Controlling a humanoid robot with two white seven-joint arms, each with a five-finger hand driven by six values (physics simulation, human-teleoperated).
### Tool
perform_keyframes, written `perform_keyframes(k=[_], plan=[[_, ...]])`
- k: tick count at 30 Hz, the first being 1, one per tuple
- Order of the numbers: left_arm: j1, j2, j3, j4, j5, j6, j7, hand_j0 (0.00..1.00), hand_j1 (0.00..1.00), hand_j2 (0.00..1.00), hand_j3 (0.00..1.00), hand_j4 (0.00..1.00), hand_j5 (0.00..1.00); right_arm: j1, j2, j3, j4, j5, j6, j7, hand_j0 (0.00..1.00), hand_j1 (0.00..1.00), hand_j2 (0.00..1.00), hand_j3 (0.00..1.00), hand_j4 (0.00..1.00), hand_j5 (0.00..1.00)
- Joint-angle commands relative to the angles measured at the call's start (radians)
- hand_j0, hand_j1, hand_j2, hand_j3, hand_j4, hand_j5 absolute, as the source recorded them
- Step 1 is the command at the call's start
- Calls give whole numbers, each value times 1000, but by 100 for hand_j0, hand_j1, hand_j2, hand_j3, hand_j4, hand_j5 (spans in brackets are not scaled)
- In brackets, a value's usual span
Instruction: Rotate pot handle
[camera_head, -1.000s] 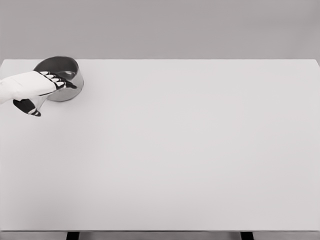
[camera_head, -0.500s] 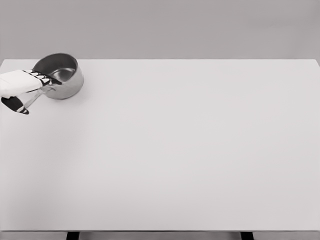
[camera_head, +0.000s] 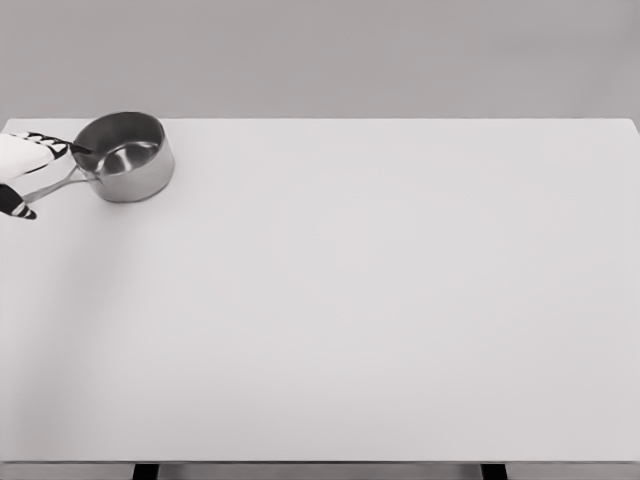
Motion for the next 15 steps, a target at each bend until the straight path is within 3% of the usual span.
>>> perform_keyframes(k=[1,5,9,15], plan=[[-2,-13,1,38,-2,2,13,100,100,100,100,100,100,0,0,0,0,0,0,0,100,100,100,100,100,100],[-28,-56,1,107,-33,10,21,100,100,100,100,100,100,0,0,0,0,0,-2,0,100,100,100,100,100,100],[-29,-90,1,122,-96,124,75,100,100,100,100,100,100,2,0,0,0,0,0,0,100,100,100,100,100,100],[-45,-114,1,176,-99,136,116,100,100,100,100,100,100,2,0,0,0,0,-2,0,100,100,100,100,100,100]])
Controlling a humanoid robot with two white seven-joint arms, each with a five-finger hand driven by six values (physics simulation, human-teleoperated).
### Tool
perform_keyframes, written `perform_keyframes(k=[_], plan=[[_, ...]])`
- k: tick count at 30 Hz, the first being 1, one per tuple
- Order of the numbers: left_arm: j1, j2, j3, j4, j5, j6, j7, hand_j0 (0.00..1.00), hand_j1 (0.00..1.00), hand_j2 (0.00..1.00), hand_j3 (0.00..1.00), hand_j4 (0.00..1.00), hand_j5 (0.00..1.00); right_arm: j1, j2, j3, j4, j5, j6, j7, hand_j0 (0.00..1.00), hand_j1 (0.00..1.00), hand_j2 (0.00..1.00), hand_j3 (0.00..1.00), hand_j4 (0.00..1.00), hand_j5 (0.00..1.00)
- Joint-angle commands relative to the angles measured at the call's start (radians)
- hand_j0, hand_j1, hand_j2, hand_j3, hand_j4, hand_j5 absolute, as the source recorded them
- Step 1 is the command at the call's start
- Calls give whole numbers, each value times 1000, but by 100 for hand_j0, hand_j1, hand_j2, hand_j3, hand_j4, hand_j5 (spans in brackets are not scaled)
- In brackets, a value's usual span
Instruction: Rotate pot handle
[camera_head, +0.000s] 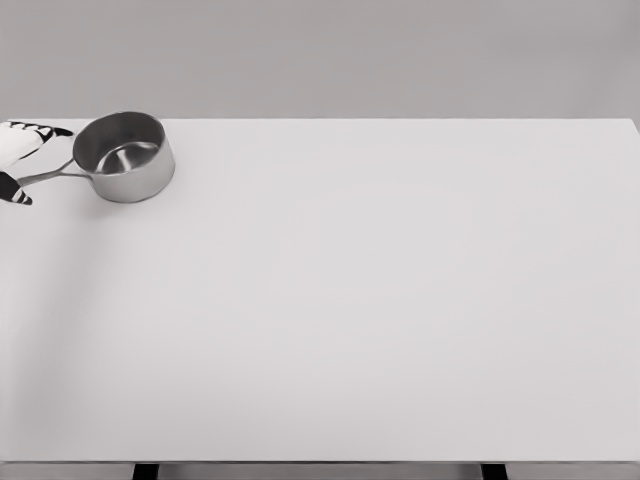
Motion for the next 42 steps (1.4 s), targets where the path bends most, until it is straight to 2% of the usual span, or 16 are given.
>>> perform_keyframes(k=[1,5,12,17,20,21,23,25,28,30,32,33,35,36,38,42], plan=[[-2,-19,1,25,-4,20,26,100,100,100,100,100,100,0,0,0,0,0,-1,0,100,100,100,100,100,100],[-14,-52,-1,56,-59,98,66,100,100,100,100,100,100,0,0,0,0,0,0,0,100,100,100,100,100,100],[-18,-68,-2,85,-82,106,142,100,100,100,100,100,100,0,0,0,0,0,0,2,100,100,100,100,100,100],[-25,-79,-2,99,-91,112,164,100,100,100,100,100,100,2,0,0,0,0,-1,0,100,100,100,100,100,100],[-25,-62,-7,71,-85,51,165,100,100,100,100,100,100,2,0,0,0,0,0,2,100,100,100,100,100,100],[-23,-34,-4,62,-81,-35,165,100,100,100,100,100,100,2,0,0,0,0,0,0,100,100,100,100,100,100],[-11,12,-4,4,-52,-187,182,100,100,100,100,100,100,2,0,0,0,0,-1,0,100,100,100,100,100,100],[17,98,-7,-76,50,-371,184,100,100,100,100,100,100,2,0,0,0,0,0,2,100,100,100,100,100,100],[20,193,-4,-150,177,-389,182,100,100,100,100,100,100,0,0,0,0,0,0,0,100,100,100,100,100,100],[23,242,-8,-259,182,-389,182,100,100,100,100,100,100,2,0,0,0,0,0,2,100,100,100,100,100,100],[24,244,-8,-375,183,-389,176,100,100,100,100,100,100,0,0,0,0,0,-1,0,100,100,100,100,100,100],[28,238,-19,-472,182,-389,173,100,100,100,100,100,100,2,0,0,0,0,0,2,100,100,100,100,100,100],[63,227,-71,-604,182,-389,172,100,100,100,100,100,100,2,0,0,0,0,0,2,100,100,100,100,100,100],[72,199,-99,-644,182,-389,172,100,100,100,100,100,100,0,0,0,0,0,0,0,100,100,100,100,100,100],[83,165,-143,-671,182,-389,172,100,100,100,100,100,100,2,0,0,0,0,-1,0,100,100,100,100,100,100],[107,144,-149,-671,179,-389,172,100,100,100,100,100,100,0,0,0,0,0,0,0,100,100,100,100,100,100]])
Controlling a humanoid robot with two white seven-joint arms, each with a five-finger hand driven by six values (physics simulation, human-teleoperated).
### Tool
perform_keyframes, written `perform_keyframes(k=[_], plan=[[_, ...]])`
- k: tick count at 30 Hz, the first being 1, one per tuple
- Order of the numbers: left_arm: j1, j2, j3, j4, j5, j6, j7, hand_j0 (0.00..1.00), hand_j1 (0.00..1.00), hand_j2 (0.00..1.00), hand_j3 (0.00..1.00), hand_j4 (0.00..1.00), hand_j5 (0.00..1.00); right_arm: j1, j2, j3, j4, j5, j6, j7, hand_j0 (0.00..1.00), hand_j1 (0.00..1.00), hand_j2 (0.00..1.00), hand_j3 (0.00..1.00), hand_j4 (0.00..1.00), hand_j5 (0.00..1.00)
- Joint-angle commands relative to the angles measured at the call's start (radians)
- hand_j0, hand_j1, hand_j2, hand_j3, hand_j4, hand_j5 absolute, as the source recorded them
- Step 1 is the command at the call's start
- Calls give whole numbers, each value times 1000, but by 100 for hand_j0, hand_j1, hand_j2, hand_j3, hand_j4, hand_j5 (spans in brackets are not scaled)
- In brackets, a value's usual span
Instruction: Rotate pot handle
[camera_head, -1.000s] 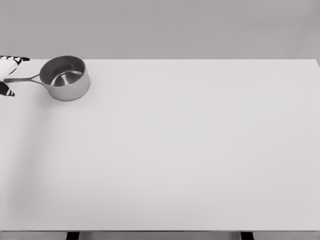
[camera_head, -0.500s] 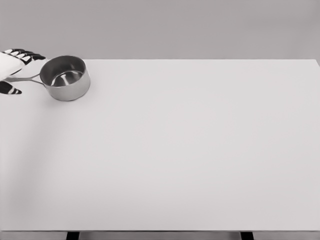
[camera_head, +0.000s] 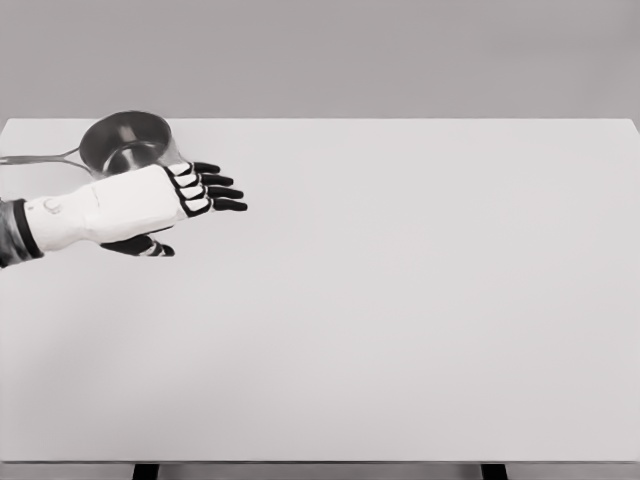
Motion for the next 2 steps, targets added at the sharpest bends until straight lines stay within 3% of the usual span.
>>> perform_keyframes(k=[1,2], plan=[[1,-15,-14,-19,3,0,0,100,100,100,100,100,100,2,0,0,0,0,0,0,100,100,100,100,100,100],[9,-15,-20,-14,1,0,0,100,100,100,100,100,100,2,0,0,0,0,0,2,100,100,100,100,100,100]])
